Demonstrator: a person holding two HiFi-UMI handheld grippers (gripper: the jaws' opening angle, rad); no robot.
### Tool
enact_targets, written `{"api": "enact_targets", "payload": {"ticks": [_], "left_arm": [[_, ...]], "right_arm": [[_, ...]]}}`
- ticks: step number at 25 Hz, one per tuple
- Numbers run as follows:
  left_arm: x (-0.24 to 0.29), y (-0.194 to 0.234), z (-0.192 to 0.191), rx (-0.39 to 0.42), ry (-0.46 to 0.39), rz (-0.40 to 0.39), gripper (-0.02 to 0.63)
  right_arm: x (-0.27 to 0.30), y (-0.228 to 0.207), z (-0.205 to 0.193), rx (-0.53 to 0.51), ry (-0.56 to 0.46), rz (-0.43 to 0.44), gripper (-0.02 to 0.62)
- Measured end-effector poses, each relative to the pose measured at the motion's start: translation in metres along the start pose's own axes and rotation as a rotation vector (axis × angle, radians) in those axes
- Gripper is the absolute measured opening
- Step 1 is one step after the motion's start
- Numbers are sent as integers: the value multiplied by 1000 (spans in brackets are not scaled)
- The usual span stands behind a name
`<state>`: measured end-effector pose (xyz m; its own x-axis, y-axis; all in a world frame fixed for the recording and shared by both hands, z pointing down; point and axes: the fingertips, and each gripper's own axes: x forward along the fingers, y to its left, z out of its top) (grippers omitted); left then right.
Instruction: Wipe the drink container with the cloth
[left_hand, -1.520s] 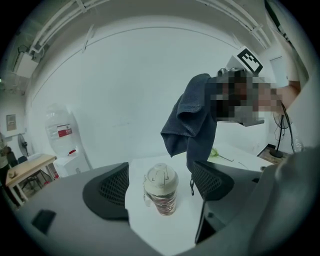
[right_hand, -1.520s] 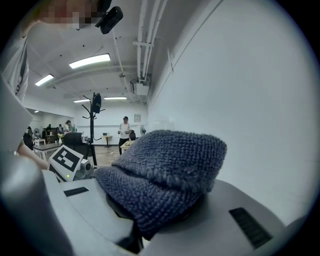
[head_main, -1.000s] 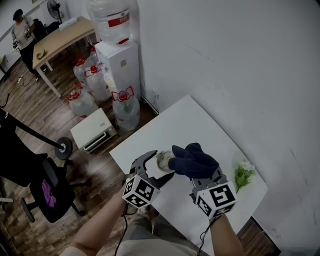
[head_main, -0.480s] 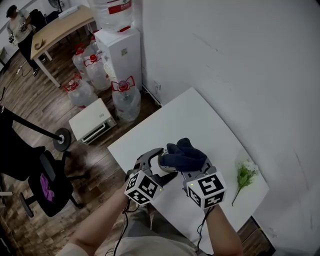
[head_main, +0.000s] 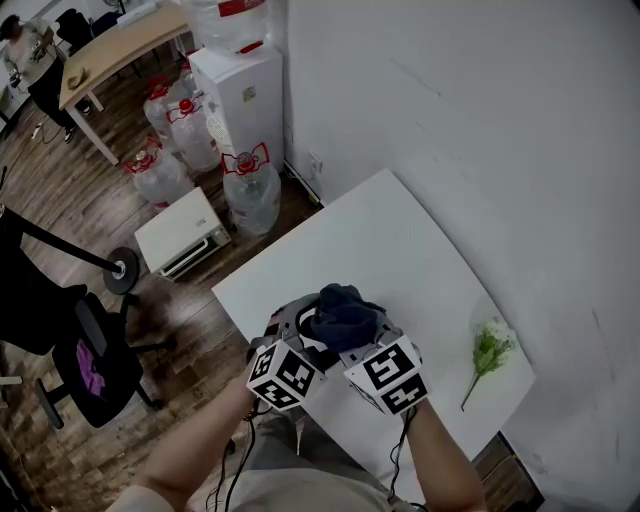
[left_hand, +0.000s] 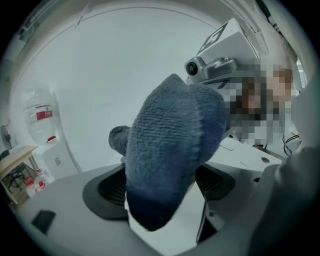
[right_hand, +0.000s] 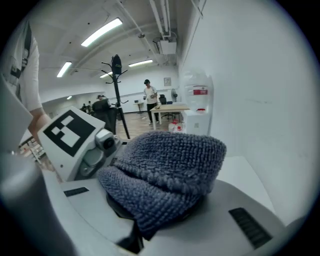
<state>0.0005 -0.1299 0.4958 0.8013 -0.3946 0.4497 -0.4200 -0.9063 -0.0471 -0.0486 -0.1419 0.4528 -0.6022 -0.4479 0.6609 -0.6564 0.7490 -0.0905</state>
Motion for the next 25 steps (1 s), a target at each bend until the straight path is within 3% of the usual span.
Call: {"api": "enact_targets", "payload": {"ticks": [3,10,14,19,25], "left_arm": [[0,0,0,-3,-7,6,417],[-1,1,-1,-8,-20,23,416],[2,-1,0,-11,-15,21,417],[1,0,-1,-9,-18,23,416],[1,1,-1,-8,0,21,416]], "right_arm": [[-6,16,-9,33,37,125,44],[-24,2,-25,29,74,101,44],[-28,-20,-27,38,77,47,44],[-19,-43,-12,110,-24,-43,44],[-1,-37,4,6,-19,-119,44]]}}
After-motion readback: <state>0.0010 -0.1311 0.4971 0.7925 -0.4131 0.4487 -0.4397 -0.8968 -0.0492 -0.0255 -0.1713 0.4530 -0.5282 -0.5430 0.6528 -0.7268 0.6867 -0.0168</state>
